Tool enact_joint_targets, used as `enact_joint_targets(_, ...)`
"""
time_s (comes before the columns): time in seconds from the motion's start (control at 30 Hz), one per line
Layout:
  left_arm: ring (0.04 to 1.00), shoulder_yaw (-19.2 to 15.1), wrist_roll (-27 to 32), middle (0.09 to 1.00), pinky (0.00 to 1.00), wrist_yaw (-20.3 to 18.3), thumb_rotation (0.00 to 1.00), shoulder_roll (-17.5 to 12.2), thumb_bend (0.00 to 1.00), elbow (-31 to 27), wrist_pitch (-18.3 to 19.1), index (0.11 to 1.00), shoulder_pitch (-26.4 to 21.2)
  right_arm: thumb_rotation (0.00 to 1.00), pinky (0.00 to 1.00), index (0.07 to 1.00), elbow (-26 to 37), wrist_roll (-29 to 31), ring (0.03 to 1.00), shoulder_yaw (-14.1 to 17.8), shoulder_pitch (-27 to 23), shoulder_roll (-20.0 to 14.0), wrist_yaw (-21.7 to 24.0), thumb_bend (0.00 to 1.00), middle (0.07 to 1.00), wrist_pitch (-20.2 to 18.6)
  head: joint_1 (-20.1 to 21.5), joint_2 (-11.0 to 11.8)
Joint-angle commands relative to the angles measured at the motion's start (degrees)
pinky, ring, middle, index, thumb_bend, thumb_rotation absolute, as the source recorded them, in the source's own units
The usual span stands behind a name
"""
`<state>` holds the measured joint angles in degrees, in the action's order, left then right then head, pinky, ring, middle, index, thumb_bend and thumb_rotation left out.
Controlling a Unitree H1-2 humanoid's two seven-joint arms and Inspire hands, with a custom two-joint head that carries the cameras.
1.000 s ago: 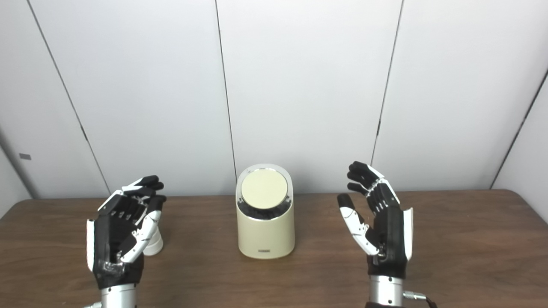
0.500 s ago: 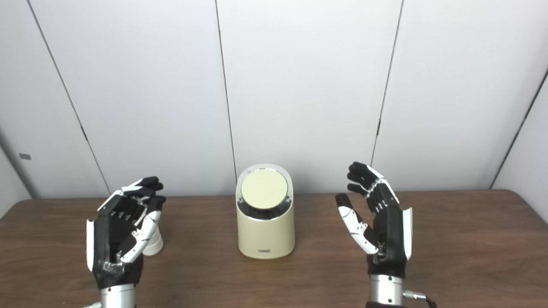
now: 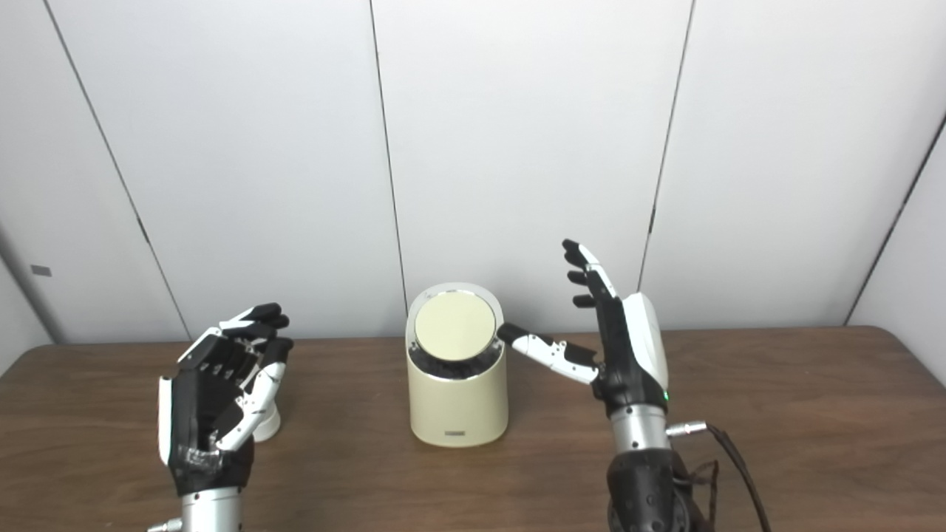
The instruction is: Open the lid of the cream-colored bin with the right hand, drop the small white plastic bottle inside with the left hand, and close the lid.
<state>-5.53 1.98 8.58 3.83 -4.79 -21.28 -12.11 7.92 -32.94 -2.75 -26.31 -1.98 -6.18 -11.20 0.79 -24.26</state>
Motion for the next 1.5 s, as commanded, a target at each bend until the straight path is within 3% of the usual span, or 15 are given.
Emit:
enact_joint_targets(0.0,0.67,0.3,-0.8,0.682,0.57,0.0,0.07,0.4,0.48,-0.8,-1.8,0.498,-2.1,0.47,0.68,0.923,-0.4,-1.2,0.824,-0.9,-3.5,-0.5,0.0,0.82,0.891,-0.4,0.0,0.0)
enact_joint_targets(0.2,0.666,0.2,-1.3,0.679,0.56,0.3,0.07,0.7,0.48,-0.8,-2.0,0.498,-2.4,0.41,0.69,0.905,-5.0,-6.0,0.836,-4.3,-8.1,-1.2,-1.2,0.84,0.896,-2.6,-0.3,0.1)
enact_joint_targets(0.33,0.667,0.3,-1.2,0.679,0.56,0.3,0.07,1.0,0.48,-0.9,-2.3,0.498,-2.5,0.36,0.64,0.895,-7.8,-7.2,0.799,-5.3,-10.3,-0.8,-2.1,0.87,0.881,-3.4,-0.5,0.1)
enact_joint_targets(0.53,0.667,0.3,-1.3,0.679,0.57,0.6,0.08,1.4,0.48,-1.6,-1.8,0.498,-2.5,0.33,0.64,0.907,-11.7,-7.5,0.822,-6.2,-12.7,-0.5,-2.8,0.92,0.906,-4.0,-1.0,0.0)
enact_joint_targets(0.7,0.664,0.3,-1.8,0.675,0.56,0.7,0.08,1.6,0.48,-2.0,-1.7,0.498,-2.6,0.33,0.65,0.92,-14.8,-8.2,0.834,-7.3,-13.6,-0.4,-3.7,0.93,0.914,-4.5,-1.3,0.0)
enact_joint_targets(0.97,0.66,0.3,-2.2,0.674,0.56,0.9,0.08,2.1,0.48,-2.5,-1.4,0.498,-2.7,0.3,0.75,0.932,-18.1,-8.7,0.889,-8.4,-14.1,-1.1,-4.0,0.91,0.927,-5.4,-1.5,-0.2)
enact_joint_targets(1.27,0.663,0.4,-1.3,0.677,0.55,0.9,0.08,2.4,0.48,-3.3,-0.9,0.498,-2.7,0.25,0.81,0.951,-19.2,-12.3,0.917,-12.2,-14.2,-3.4,-1.5,0.97,0.941,-9.3,-1.7,-0.4)
enact_joint_targets(1.4,0.664,0.4,-1.2,0.68,0.56,0.9,0.07,2.5,0.48,-3.9,-0.4,0.498,-2.5,0.18,0.85,0.964,-18.9,-15.2,0.941,-14.7,-14.1,-4.4,0.0,0.98,0.961,-12.0,-1.6,-0.6)
enact_joint_targets(1.47,0.662,0.3,-1.0,0.677,0.55,1.0,0.07,2.6,0.48,-4.1,-0.3,0.498,-2.5,0.11,0.8,0.947,-19.4,-17.5,0.932,-16.4,-14.1,-5.0,-0.5,1.0,0.955,-12.3,-1.6,-0.7)
